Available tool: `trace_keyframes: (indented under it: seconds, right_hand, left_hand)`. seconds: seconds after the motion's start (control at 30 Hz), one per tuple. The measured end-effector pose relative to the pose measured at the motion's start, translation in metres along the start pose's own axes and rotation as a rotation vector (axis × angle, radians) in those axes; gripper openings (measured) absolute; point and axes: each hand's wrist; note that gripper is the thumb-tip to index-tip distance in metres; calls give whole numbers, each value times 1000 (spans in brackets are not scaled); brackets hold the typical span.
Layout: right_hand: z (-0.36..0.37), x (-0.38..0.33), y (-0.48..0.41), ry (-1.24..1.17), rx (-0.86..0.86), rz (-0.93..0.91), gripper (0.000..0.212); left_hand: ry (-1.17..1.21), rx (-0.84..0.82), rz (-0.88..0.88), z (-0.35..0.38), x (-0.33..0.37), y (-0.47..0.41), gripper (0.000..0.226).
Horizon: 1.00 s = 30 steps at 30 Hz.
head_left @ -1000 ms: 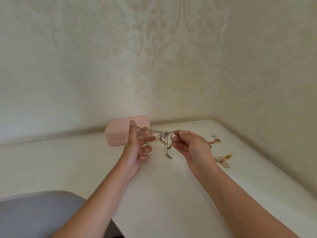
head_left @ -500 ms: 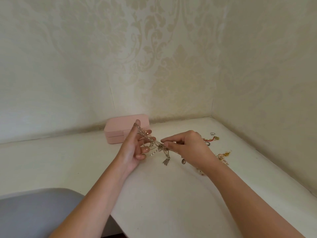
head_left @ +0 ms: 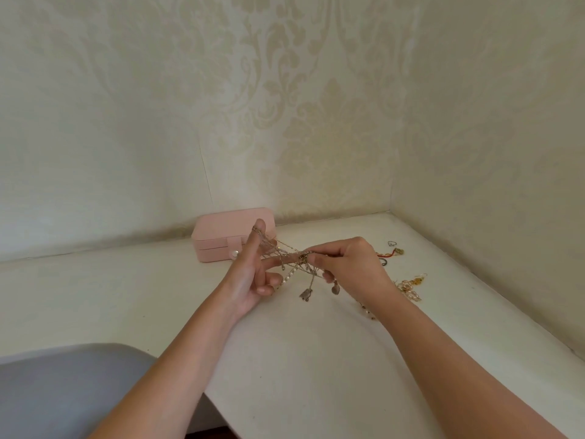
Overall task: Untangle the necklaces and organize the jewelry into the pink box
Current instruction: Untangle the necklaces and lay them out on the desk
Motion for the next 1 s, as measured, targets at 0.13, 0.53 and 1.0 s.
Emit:
trace_keyframes:
  seconds: [0.13, 0.53, 1.0]
  right_hand:
    - [1, 1, 0, -128, 50, 36, 10]
    - [-7, 5, -7, -198, 160, 95, 14]
    - [-40, 4, -12, -248, 304, 92, 19]
  left_hand:
    - [-15, 12, 19, -2, -1, -3, 80]
    - [-62, 192, 208, -4, 2, -2, 35]
    - [180, 328, 169, -23, 7, -1, 44]
Point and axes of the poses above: each hand's wrist, its own y-axis away from the middle knuckle, its own z-axis out of the palm, x = y × z, and after that the axes turned 1 degree about -y, right-handed
